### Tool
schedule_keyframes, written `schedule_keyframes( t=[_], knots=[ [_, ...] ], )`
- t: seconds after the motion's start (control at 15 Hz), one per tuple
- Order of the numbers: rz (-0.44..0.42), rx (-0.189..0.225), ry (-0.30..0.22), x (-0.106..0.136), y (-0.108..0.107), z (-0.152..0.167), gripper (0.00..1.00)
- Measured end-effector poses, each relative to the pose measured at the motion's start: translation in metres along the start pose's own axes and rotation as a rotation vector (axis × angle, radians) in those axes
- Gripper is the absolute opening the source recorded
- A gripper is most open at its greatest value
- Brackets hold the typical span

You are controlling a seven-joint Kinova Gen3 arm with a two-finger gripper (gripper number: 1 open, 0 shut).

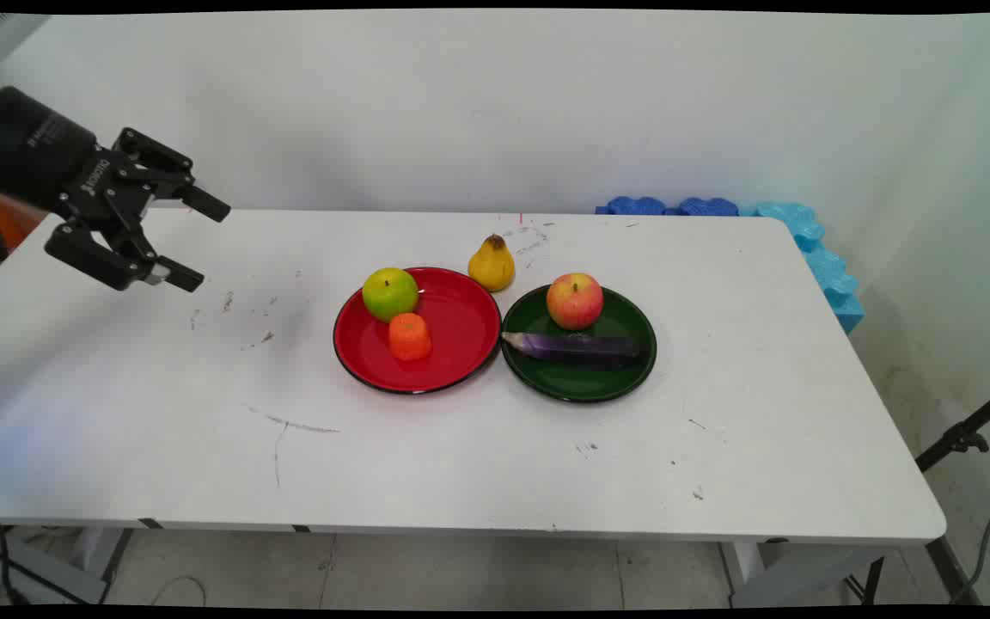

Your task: Pick up the eggplant from the green plate

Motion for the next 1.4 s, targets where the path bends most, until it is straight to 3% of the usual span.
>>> schedule_keyframes(
  t=[0.27,0.53,1.0,1.4],
  knots=[
    [-0.018,0.007,-0.018,0.014,0.0,0.016,1.0],
    [-0.034,0.023,-0.021,0.048,-0.005,0.044,1.0],
    [-0.047,0.073,-0.09,0.127,-0.026,0.128,1.0],
    [-0.055,0.071,-0.144,0.163,-0.04,0.198,1.0]
  ],
)
